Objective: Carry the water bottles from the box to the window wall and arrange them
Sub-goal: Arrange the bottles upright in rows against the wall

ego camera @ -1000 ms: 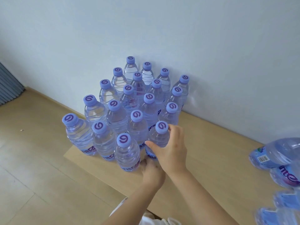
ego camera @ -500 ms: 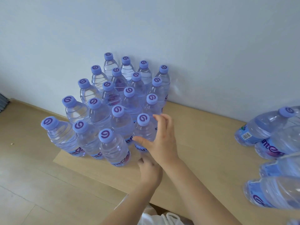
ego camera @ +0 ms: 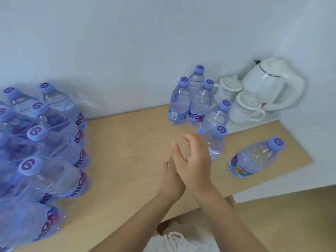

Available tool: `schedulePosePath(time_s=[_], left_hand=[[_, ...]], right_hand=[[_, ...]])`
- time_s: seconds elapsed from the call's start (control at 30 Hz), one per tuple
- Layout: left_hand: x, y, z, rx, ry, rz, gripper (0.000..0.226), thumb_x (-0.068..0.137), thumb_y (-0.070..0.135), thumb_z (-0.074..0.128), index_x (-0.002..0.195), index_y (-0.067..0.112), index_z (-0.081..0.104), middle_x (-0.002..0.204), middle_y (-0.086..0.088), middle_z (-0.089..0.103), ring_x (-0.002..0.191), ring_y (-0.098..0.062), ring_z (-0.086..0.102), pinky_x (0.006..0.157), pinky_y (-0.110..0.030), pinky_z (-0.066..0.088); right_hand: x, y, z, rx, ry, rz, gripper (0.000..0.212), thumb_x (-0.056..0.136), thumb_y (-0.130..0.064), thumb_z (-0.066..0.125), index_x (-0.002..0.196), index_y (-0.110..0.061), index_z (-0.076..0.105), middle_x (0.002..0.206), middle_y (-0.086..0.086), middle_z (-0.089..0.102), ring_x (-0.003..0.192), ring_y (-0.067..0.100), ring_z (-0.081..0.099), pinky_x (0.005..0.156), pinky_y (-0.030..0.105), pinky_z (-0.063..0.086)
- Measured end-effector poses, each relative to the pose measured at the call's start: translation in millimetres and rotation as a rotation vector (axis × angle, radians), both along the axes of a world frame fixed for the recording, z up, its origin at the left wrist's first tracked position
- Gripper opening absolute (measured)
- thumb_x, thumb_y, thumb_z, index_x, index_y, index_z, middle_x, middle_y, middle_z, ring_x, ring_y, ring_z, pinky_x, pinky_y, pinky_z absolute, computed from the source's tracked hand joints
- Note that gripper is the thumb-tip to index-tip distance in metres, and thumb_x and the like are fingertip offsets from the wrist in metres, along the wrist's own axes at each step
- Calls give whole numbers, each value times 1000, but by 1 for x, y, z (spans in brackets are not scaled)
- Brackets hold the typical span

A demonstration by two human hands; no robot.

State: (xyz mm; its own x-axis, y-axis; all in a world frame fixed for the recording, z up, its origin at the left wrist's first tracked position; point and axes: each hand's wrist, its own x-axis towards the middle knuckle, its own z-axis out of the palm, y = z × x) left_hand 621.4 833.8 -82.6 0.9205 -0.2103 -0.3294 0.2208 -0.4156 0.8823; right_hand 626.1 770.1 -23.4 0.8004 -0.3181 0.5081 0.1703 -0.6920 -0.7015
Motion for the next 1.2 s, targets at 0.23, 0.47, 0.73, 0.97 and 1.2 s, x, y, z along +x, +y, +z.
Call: schedulePosePath(time_s=[0.23,0.47,0.73,0.97,1.2], left_hand=[[4,-40,-18,-41,54,-33,52,89,8,50,139,11,37,136,0,40,128,-21,40,95,-21,40],[1,-45,-24,-67,54,35,55,86,4,52,138,8,35,119,19,42,130,-18,37,92,-23,37],[-8,-8,-5,-270,106,43,99,58,18,87,141,25,34,136,7,48,121,-8,50,97,-28,44],[-39,55,24,-545,98,-12,45,53,20,76,94,9,62,81,-1,70,72,-13,64,65,-22,51],[-81,136,29,-579,138,81,48,54,22,74,98,8,63,85,-2,69,78,-15,63,72,-26,51]], right_hand=[[-12,-53,-1,-32,-116,-250,38,75,-17,65,105,5,59,106,16,58,100,21,44,96,14,27],[0,-79,-24,287,242,-43,57,77,-29,75,126,-16,48,116,-13,53,112,13,49,96,36,42],[10,-79,18,503,218,12,37,62,-54,70,95,-42,56,90,-17,63,84,4,58,76,26,47],[23,-33,47,630,536,458,21,79,-28,72,96,-25,60,98,-9,70,91,7,65,81,30,49],[4,54,45,611,595,639,29,77,-15,74,100,-9,58,92,-1,72,79,9,68,63,17,51]])
